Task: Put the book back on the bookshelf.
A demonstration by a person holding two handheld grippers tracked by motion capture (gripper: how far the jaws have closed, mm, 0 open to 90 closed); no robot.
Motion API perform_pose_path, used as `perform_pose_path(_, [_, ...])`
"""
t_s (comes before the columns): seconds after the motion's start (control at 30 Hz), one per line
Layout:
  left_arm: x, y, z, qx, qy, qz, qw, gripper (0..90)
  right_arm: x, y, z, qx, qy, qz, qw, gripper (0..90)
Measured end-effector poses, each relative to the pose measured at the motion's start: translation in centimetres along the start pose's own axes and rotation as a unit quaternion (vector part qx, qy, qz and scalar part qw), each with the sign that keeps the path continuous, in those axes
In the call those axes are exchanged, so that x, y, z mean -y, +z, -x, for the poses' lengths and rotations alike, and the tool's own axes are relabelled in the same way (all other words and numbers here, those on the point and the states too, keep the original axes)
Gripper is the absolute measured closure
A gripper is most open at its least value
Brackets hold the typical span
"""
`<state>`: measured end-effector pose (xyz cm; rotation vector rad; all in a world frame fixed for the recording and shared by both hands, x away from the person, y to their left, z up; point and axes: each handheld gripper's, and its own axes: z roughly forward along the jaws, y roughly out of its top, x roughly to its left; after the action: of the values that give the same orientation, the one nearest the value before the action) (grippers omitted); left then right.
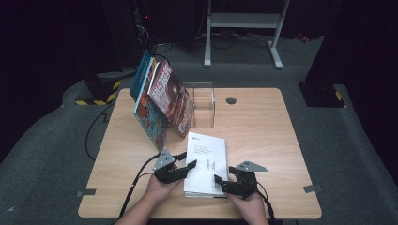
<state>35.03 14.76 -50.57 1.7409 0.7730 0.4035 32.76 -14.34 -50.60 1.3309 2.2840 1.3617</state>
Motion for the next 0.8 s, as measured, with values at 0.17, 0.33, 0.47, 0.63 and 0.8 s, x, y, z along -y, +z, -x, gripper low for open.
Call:
perform_pose_path(0.17, [-0.27, -0.22, 0.22, -0.001, 0.021, 0.006, 0.9998, 48.7, -0.01, -0.16, 0.13, 0.005, 0.002, 0.002, 1.0, 24.8])
perform_pose_path(0.33, [-0.36, -0.4, 0.25, 0.006, 0.028, 0.011, 0.9995, 48.9, -0.02, -0.34, 0.17, 0.009, 0.002, 0.004, 0.9999, 25.2])
perform_pose_path(0.47, [-0.47, -0.53, 0.39, 0.004, 0.041, 0.013, 0.9991, 49.0, -0.02, -0.41, 0.24, 0.012, 0.001, 0.006, 0.9999, 25.5])
perform_pose_path(0.63, [-0.52, -0.66, 0.58, 0.003, 0.051, 0.018, 0.9985, 49.1, -0.07, -0.44, 0.3, 0.012, -0.002, 0.009, 0.9999, 25.4])
perform_pose_path(0.8, [-0.57, -0.8, 0.76, 0.001, 0.059, 0.022, 0.998, 49.1, -0.14, -0.35, 0.46, 0.003, 0.006, 0.012, 0.9999, 23.1])
